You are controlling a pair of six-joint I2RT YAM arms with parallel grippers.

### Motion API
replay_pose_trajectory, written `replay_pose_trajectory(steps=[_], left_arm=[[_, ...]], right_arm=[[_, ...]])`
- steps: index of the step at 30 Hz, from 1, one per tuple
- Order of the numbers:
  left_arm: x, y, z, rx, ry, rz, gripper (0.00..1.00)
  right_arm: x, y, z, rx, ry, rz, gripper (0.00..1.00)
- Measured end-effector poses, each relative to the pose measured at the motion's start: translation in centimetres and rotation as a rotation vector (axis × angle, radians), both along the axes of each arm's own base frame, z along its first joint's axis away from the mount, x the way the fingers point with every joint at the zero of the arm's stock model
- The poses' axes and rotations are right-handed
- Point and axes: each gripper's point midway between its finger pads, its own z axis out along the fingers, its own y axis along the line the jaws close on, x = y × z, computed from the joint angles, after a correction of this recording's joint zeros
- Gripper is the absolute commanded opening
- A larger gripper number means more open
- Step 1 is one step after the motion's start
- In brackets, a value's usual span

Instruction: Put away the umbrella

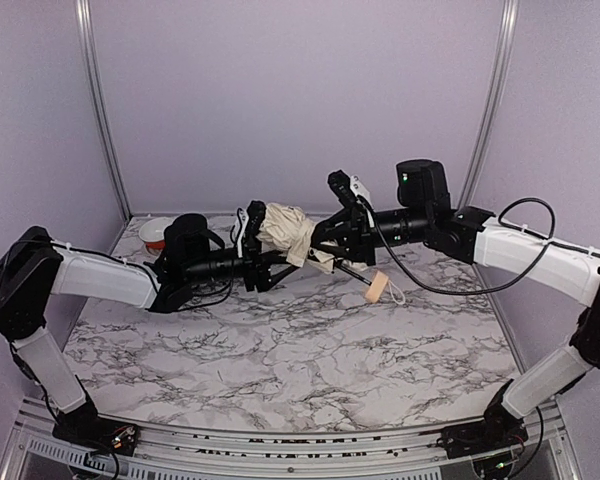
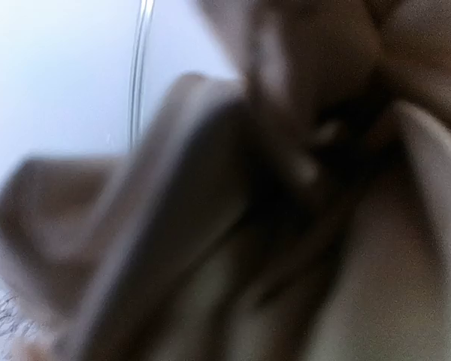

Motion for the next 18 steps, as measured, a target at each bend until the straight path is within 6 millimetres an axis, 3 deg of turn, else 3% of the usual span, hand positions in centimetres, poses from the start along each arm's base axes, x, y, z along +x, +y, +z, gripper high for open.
replay_pose_trajectory(steps=[3, 6, 9, 13, 15, 18], left_arm=[[-0.1, 1.6, -1.3, -0.014, -0.014, 0.050, 0.77], [1.1, 3.3, -3.1, -0.002, 0.031, 0.131, 0.79], [1.8, 4.1, -3.1, -0.007, 0.026, 0.165, 0.83], [1.0, 4.1, -0.7, -0.051, -0.050, 0.139, 0.99], [0.0, 4.2, 0.2, -0.075, -0.100, 0.121, 0.99], [-2.8, 4.3, -0.1, -0.085, -0.165, 0.090, 0.99]], right_arm=[[-2.2, 0.8, 0.2, 0.010, 0.009, 0.090, 0.00], [-7.1, 1.7, 1.8, 0.073, -0.002, 0.306, 0.00], [-10.5, 1.7, 3.8, 0.128, -0.032, 0.444, 0.00], [-10.9, 1.1, 5.4, 0.168, -0.080, 0.472, 0.00], [-10.6, 1.0, 5.6, 0.176, -0.088, 0.465, 0.00], [-10.3, 1.1, 6.1, 0.194, -0.104, 0.453, 0.00]])
